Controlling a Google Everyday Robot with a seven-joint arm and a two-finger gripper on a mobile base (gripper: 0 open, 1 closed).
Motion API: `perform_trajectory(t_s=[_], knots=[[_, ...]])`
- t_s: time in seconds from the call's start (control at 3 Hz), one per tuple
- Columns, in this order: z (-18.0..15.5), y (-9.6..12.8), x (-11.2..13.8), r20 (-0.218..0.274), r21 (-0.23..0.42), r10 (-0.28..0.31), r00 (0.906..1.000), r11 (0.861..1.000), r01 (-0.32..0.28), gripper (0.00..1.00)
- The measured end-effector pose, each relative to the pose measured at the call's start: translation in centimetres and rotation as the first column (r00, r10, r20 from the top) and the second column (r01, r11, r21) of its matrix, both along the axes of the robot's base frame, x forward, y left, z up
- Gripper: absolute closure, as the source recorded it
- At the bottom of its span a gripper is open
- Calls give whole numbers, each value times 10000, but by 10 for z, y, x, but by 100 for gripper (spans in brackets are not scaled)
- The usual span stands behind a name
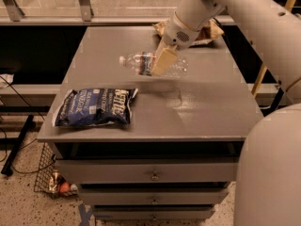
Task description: Move water bottle near blue chip bag
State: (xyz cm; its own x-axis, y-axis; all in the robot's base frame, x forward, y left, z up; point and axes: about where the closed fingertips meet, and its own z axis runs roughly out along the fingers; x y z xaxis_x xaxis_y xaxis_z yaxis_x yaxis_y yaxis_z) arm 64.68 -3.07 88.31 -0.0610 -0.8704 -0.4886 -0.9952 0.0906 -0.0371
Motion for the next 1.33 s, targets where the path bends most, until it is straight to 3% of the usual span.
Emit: perform_trajectory(t_s=[1.0,1.33], knots=[[-43,47,-22,-870,-1263,127,9961,9917,-236,100],[-44,48,-22,-912,-1290,128,9958,9913,-245,82]])
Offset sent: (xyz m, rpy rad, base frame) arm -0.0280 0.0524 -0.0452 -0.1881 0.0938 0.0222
